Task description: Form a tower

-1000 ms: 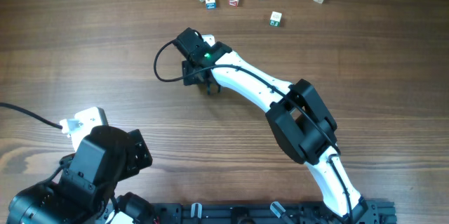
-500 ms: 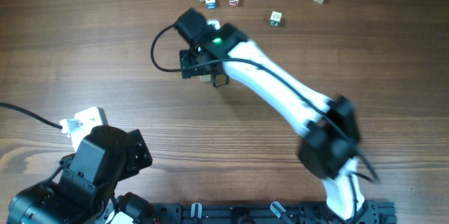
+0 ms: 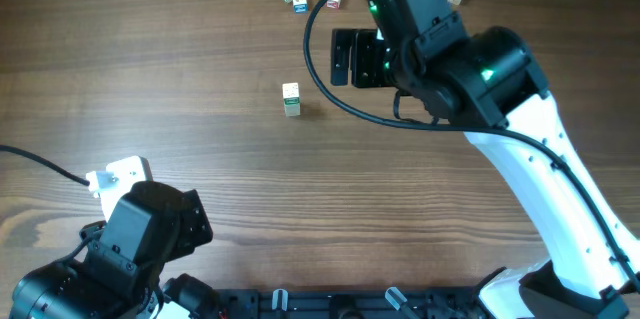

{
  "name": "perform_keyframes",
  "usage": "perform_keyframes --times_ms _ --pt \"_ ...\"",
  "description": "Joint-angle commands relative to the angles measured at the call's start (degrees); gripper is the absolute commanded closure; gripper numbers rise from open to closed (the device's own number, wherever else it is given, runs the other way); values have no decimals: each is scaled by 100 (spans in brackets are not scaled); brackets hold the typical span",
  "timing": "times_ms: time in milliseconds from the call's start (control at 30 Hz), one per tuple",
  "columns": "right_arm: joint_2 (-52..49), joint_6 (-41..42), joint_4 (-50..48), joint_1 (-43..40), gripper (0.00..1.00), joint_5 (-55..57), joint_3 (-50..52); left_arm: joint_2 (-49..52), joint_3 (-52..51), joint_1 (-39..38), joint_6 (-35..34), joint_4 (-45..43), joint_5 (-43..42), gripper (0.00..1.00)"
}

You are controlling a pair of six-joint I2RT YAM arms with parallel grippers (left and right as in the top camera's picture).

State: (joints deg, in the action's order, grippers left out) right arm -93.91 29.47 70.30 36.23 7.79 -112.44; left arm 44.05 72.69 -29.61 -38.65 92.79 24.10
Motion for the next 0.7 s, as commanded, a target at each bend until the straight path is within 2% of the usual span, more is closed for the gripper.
perform_keyframes --times_ms 0,100,167,500,667 --pt "-433 173 -455 11 0 -15 566 -2 -9 26 109 -2 125 0" --pt "-1071 -98 -1123 28 0 -911 643 -2 -9 26 109 -42 131 0" --pt "-1504 -57 -1473 31 1 -1113 627 -2 -9 26 111 -39 131 0" --pt "-3053 391 -2107 393 0 -1132 214 -2 -9 26 109 -39 127 0" --pt "-3392 374 -2271 625 1 -920 214 -2 -9 26 109 -39 127 0"
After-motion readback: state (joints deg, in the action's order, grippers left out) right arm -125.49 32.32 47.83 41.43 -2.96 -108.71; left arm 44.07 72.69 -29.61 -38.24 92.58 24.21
